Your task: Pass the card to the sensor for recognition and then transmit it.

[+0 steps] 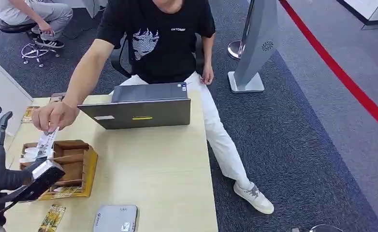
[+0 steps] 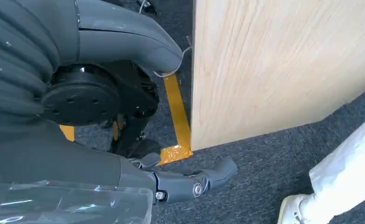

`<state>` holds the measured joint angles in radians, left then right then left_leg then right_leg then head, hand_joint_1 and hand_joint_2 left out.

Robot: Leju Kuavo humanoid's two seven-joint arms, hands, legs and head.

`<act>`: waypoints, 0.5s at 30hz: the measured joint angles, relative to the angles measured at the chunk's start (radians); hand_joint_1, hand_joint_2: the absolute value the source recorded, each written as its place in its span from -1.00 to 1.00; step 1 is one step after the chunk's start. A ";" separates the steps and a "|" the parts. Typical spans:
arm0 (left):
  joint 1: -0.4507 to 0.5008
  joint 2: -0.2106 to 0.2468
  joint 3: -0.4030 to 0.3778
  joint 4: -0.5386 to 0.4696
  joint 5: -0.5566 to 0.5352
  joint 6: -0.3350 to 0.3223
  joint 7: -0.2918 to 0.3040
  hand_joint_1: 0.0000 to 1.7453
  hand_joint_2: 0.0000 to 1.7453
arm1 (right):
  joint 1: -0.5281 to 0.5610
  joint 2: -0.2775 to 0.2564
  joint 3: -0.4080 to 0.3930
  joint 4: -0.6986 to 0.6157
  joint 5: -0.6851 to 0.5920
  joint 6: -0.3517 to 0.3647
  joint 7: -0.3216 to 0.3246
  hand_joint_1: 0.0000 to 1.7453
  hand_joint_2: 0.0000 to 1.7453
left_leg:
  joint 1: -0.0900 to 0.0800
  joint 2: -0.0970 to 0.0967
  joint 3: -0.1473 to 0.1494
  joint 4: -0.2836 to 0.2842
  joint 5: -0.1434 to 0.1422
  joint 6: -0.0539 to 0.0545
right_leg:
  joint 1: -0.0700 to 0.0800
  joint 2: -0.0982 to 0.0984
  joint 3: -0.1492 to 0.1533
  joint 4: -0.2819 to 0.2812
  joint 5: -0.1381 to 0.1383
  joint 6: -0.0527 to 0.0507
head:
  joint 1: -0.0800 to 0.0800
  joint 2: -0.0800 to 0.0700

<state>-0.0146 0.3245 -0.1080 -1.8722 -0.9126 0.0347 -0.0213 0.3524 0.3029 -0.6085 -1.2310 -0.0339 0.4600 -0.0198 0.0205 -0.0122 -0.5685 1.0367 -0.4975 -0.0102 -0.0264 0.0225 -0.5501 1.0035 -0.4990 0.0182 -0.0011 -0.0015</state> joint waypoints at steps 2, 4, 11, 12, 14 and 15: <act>-0.034 0.032 -0.016 0.019 -0.046 -0.002 0.018 1.00 1.00 | -0.004 0.000 -0.008 0.005 0.010 0.009 -0.002 -1.00 1.00 | 0.000 0.000 0.000 0.000 0.000 0.000 | 0.000 0.000 0.000 0.000 0.000 -0.001 | 0.000 0.000; -0.064 0.066 -0.030 0.035 -0.096 -0.003 0.038 1.00 1.00 | -0.011 0.000 -0.018 0.012 0.028 0.019 -0.005 -1.00 1.00 | 0.000 0.000 0.000 0.000 0.000 0.000 | 0.000 0.000 0.000 0.000 0.000 -0.001 | 0.000 0.000; -0.101 0.134 -0.050 0.062 -0.223 0.019 0.081 1.00 1.00 | -0.018 0.000 -0.036 0.026 0.059 0.042 -0.015 -1.00 1.00 | 0.000 0.000 0.000 0.000 0.000 0.000 | 0.000 0.000 0.000 0.000 0.000 -0.001 | 0.000 0.000; -0.102 0.139 -0.051 0.064 -0.227 0.022 0.082 1.00 1.00 | -0.018 0.001 -0.037 0.027 0.058 0.039 -0.015 -1.00 1.00 | 0.000 0.000 -0.001 0.000 0.000 0.000 | 0.000 0.000 0.000 0.000 0.000 -0.001 | 0.000 0.000; -0.102 0.145 -0.051 0.066 -0.230 0.031 0.082 1.00 1.00 | -0.018 0.001 -0.040 0.030 0.058 0.040 -0.016 -1.00 1.00 | 0.000 0.000 -0.001 0.000 0.000 0.000 | 0.000 0.000 0.000 0.000 0.000 -0.001 | 0.000 0.000; -0.102 0.147 -0.051 0.067 -0.231 0.034 0.082 1.00 1.00 | -0.018 0.001 -0.040 0.031 0.056 0.041 -0.016 -1.00 1.00 | 0.000 0.000 -0.001 0.000 0.000 0.000 | 0.000 0.000 0.000 0.000 0.000 -0.001 | 0.000 0.000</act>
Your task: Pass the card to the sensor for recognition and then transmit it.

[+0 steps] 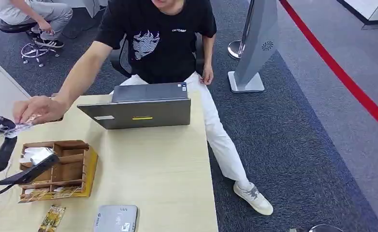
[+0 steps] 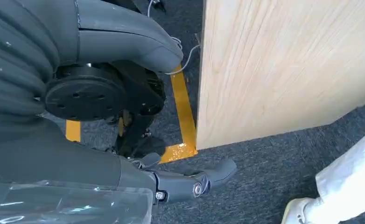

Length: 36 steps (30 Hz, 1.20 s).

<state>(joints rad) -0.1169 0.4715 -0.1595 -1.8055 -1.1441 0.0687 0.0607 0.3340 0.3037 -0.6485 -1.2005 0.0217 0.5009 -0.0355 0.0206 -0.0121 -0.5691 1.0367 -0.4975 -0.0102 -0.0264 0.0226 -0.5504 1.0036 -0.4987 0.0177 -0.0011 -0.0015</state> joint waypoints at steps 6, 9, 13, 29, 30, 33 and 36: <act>-0.002 0.002 0.000 0.000 -0.002 0.002 0.000 1.00 1.00 | 0.000 0.000 0.000 0.000 -0.003 -0.001 0.002 -1.00 1.00 | 0.000 0.000 0.000 0.000 0.000 0.000 | 0.000 0.000 0.000 0.000 0.000 0.000 | 0.000 0.000; -0.002 0.002 -0.001 0.000 -0.003 0.002 0.000 1.00 1.00 | 0.000 0.000 0.000 0.000 -0.003 -0.001 0.002 -1.00 1.00 | 0.000 0.000 0.000 0.000 0.000 0.000 | 0.000 0.000 0.000 0.000 0.000 0.000 | 0.000 0.000; -0.002 0.003 -0.001 0.000 -0.003 0.003 0.001 1.00 1.00 | 0.000 0.000 0.000 0.000 -0.004 -0.002 0.003 -1.00 1.00 | 0.000 0.000 0.000 0.000 0.000 0.000 | 0.000 0.000 0.000 0.000 0.000 0.000 | 0.000 0.000; 0.425 -0.071 -0.144 -0.226 0.169 0.354 -0.184 1.00 1.00 | 0.087 0.001 0.091 -0.065 -0.196 -0.159 0.005 -1.00 1.00 | -0.001 0.002 0.000 0.000 -0.005 0.000 | -0.001 0.002 -0.002 -0.001 -0.004 0.002 | 0.001 0.000; 0.444 -0.058 -0.189 -0.226 0.182 0.374 -0.159 1.00 1.00 | 0.087 0.001 0.094 -0.068 -0.200 -0.162 0.003 -1.00 1.00 | -0.001 0.002 0.000 0.000 -0.005 0.001 | -0.001 0.002 -0.002 -0.001 -0.004 0.002 | 0.001 0.000; 0.467 -0.022 -0.305 -0.225 0.236 0.428 -0.090 1.00 1.00 | 0.087 0.001 0.096 -0.071 -0.200 -0.161 0.002 -1.00 1.00 | 0.000 0.002 0.000 0.000 -0.005 0.001 | -0.001 0.002 -0.002 0.000 -0.004 0.002 | 0.001 0.000; 0.468 0.024 -0.419 -0.217 0.285 0.467 -0.033 1.00 1.00 | 0.086 0.001 0.097 -0.071 -0.194 -0.161 -0.001 -1.00 1.00 | 0.000 0.001 0.000 0.000 -0.004 0.000 | 0.000 0.001 -0.001 0.000 -0.004 0.001 | 0.000 0.000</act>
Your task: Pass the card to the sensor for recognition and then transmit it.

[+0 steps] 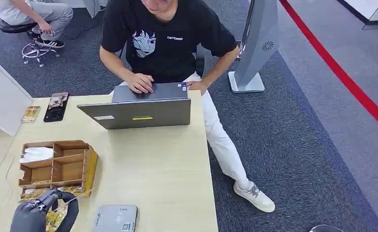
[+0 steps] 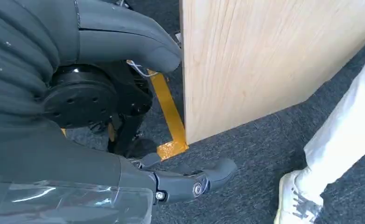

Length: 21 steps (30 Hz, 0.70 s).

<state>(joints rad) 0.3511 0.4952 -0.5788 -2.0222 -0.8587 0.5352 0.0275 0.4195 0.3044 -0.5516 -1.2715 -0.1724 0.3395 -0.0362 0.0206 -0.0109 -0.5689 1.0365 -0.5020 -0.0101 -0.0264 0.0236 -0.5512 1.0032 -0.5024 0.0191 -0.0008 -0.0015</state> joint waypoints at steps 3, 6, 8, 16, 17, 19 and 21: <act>-0.002 0.029 -0.052 0.012 0.025 0.010 0.015 1.00 1.00 | -0.001 0.000 0.000 0.000 0.000 0.000 -0.001 -1.00 1.00 | 0.000 0.000 0.000 0.000 0.001 -0.001 | 0.000 0.000 0.002 0.000 0.001 -0.001 | 0.000 0.000; -0.003 0.050 -0.093 0.021 0.030 0.012 0.019 1.00 1.00 | -0.001 0.000 0.001 0.000 0.000 0.000 -0.001 -1.00 1.00 | 0.000 0.000 0.000 0.000 0.001 -0.001 | 0.000 0.000 0.002 0.000 0.001 -0.001 | 0.000 0.000; -0.004 0.057 -0.106 0.024 0.031 0.012 0.019 1.00 1.00 | -0.001 0.000 0.001 0.000 0.000 0.000 -0.001 -1.00 1.00 | 0.000 0.000 0.000 0.000 0.001 -0.001 | 0.000 0.000 0.002 0.000 0.001 -0.001 | 0.000 0.000; -0.014 0.073 -0.151 0.067 0.075 0.001 0.083 1.00 1.00 | -0.008 0.000 0.002 0.002 0.021 0.022 -0.001 -1.00 1.00 | 0.000 0.000 0.000 0.000 0.001 -0.001 | 0.000 0.000 0.001 0.000 0.001 -0.001 | 0.000 0.000; -0.016 0.075 -0.158 0.078 0.085 -0.001 0.091 1.00 1.00 | -0.010 0.000 0.002 0.003 0.026 0.025 0.000 -1.00 1.00 | 0.000 0.000 0.000 0.000 0.001 -0.001 | 0.000 0.000 0.001 0.000 0.001 -0.001 | 0.000 0.000; -0.025 0.077 -0.176 0.104 0.100 -0.004 0.119 1.00 1.00 | -0.015 0.000 0.002 0.004 0.035 0.035 0.000 -1.00 1.00 | 0.000 0.000 0.000 0.000 0.001 -0.001 | 0.000 0.000 0.002 0.000 0.001 -0.001 | 0.000 0.000; -0.031 0.077 -0.191 0.136 0.105 -0.006 0.143 1.00 1.00 | -0.019 0.000 0.001 0.006 0.039 0.039 0.001 -1.00 1.00 | 0.000 0.000 0.000 0.000 0.001 -0.001 | 0.000 0.000 0.002 0.000 0.001 -0.001 | 0.000 0.000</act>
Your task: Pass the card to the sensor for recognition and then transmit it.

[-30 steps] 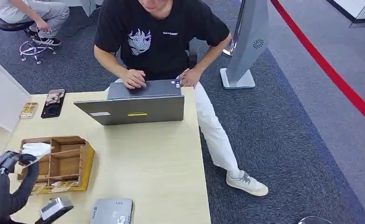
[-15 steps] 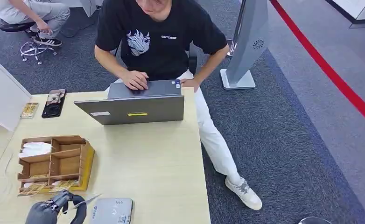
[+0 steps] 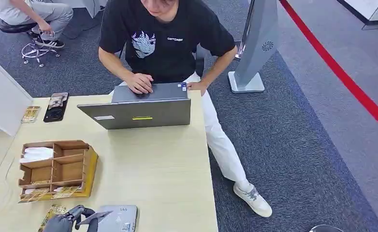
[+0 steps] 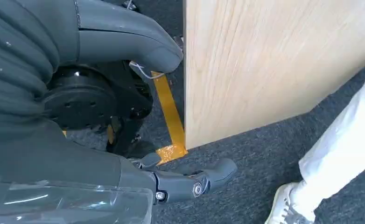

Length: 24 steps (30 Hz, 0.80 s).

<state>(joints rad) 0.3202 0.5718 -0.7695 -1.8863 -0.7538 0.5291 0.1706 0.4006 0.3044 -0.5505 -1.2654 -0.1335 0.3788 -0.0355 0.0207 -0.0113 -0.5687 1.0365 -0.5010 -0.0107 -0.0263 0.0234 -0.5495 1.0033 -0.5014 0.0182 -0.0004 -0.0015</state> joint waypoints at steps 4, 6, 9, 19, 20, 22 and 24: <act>-0.011 0.000 -0.022 0.054 0.003 -0.001 0.024 1.00 1.00 | -0.006 0.000 -0.002 0.001 0.014 0.008 0.000 -1.00 1.00 | 0.000 0.000 0.000 0.000 0.000 0.000 | 0.000 0.000 0.000 0.000 0.000 0.000 | -0.001 0.000; -0.018 0.000 -0.032 0.070 0.016 -0.003 0.033 1.00 1.00 | -0.007 0.000 -0.003 0.002 0.014 0.013 0.001 -1.00 1.00 | 0.000 0.000 0.000 0.000 0.000 0.000 | 0.000 0.000 0.000 0.000 0.000 0.000 | 0.000 0.000; -0.030 0.000 -0.051 0.100 0.021 -0.005 0.067 1.00 1.00 | -0.010 0.000 -0.004 0.005 0.016 0.016 0.003 -1.00 1.00 | 0.000 0.000 0.000 0.000 0.000 0.000 | 0.000 0.000 0.000 0.000 0.000 0.000 | 0.000 0.000; -0.063 0.002 -0.117 0.169 0.043 -0.004 0.110 1.00 1.00 | -0.011 0.000 -0.004 0.005 0.016 0.016 0.013 -1.00 1.00 | 0.000 0.000 0.000 0.000 0.000 0.000 | 0.000 0.000 0.000 0.000 0.000 0.000 | 0.000 0.000; -0.064 0.002 -0.120 0.172 0.043 -0.004 0.110 1.00 1.00 | -0.011 0.000 -0.004 0.005 0.016 0.016 0.014 -1.00 1.00 | 0.000 0.000 0.000 0.000 0.000 0.000 | 0.000 0.000 0.000 0.000 0.000 0.000 | 0.000 0.000; -0.068 0.002 -0.123 0.177 0.043 -0.005 0.110 1.00 1.00 | -0.011 0.000 -0.004 0.005 0.016 0.016 0.015 -1.00 1.00 | 0.000 0.000 0.000 0.000 0.000 0.000 | 0.000 0.000 0.000 0.000 0.000 0.000 | 0.000 0.000; -0.075 0.002 -0.129 0.182 0.045 -0.008 0.110 1.00 1.00 | -0.012 0.000 -0.004 0.005 0.018 0.016 0.015 -1.00 1.00 | 0.000 0.000 0.000 0.000 0.000 0.000 | 0.000 0.000 0.000 0.000 0.000 0.000 | 0.000 0.000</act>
<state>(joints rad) 0.2456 0.5734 -0.8984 -1.7048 -0.7092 0.5208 0.2808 0.3890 0.3044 -0.5543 -1.2600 -0.1160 0.3948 -0.0202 0.0207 -0.0114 -0.5689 1.0365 -0.5010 -0.0107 -0.0263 0.0231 -0.5495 1.0033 -0.5014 0.0182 -0.0008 -0.0015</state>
